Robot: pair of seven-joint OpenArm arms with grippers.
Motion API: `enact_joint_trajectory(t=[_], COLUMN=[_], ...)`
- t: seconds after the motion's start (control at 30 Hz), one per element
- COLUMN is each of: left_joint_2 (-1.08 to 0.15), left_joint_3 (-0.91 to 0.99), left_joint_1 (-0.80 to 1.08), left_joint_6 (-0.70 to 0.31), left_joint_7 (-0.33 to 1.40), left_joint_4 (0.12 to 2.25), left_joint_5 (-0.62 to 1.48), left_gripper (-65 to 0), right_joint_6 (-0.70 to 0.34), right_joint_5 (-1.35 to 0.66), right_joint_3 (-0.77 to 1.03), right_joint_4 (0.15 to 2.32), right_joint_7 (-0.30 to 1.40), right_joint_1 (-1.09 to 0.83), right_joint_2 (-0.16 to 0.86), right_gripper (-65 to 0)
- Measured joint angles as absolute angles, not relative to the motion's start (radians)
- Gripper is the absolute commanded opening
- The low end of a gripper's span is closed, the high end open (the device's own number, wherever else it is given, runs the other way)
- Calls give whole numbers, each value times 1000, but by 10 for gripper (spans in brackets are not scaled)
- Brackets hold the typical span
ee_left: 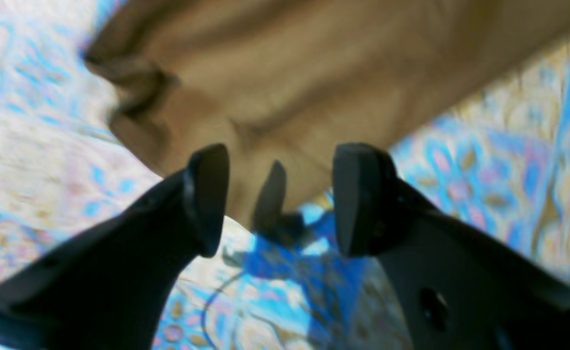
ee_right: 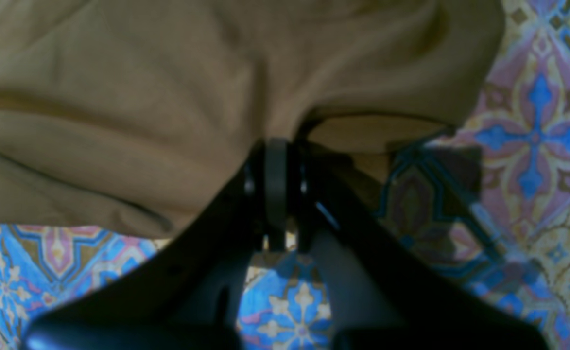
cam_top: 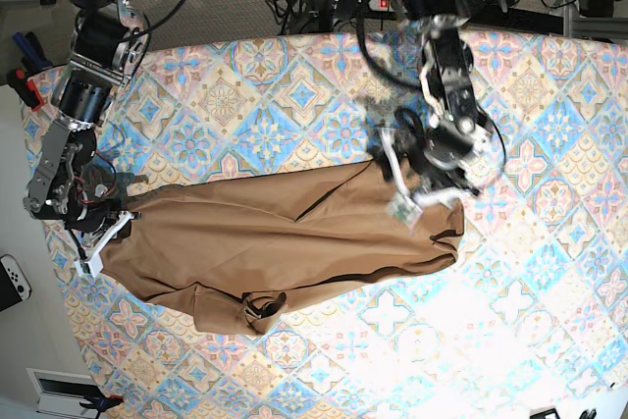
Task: Layout the t-shirt on the table in an organized manner, then fold the t-shirt properly
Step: 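Move the left gripper along the shirt edge and regrasp the fabric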
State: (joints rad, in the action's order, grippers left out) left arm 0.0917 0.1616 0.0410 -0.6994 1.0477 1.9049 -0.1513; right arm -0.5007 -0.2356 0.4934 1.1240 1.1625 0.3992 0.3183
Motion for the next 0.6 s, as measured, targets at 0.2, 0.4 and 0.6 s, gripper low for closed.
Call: enact_joint_trajectory(t=[0.2, 0.4, 0.6], left_joint_2=[68, 39, 27], left_joint_3=[100, 22, -25], left_joint_1=[94, 59, 18], left_joint_6=[-703, -705, -703], left_joint_7=[960, 957, 944], left_joint_4=[1886, 1814, 1731], left_joint_5=[-141, -154, -218], left_gripper=[-331, -335, -336], right_joint_6=[-500, -501, -501], right_joint_5=[-236, -236, -236], right_joint_3=[493, 493, 493], right_joint_4=[1125, 1127, 1127], right_joint_7=[1163, 1164, 1163], right_joint_1=[399, 399, 399], right_joint_2=[318, 318, 318], right_gripper=[-650, -650, -650])
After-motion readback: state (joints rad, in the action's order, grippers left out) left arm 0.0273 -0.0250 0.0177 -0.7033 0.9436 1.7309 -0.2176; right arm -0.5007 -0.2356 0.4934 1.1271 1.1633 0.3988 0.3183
